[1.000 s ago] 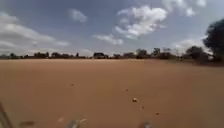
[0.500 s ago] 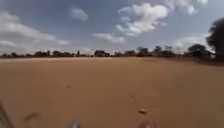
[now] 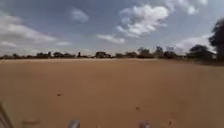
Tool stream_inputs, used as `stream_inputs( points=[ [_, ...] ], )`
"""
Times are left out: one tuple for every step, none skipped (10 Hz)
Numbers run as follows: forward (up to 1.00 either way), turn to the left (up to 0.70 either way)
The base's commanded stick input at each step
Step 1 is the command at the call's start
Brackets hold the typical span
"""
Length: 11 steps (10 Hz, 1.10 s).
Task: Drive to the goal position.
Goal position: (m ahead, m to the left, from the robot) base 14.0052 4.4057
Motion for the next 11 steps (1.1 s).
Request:
stream_inputs(
  points=[
    [0.70, 0.00],
    [0.70, 0.00],
    [0.70, 0.00],
    [0.70, 0.00],
    [0.70, 0.00],
    [0.70, 0.00],
    [0.70, 0.00],
    [0.70, 0.00],
    [0.70, 0.00],
    [0.70, 0.00],
    [0.70, 0.00]
  ],
)
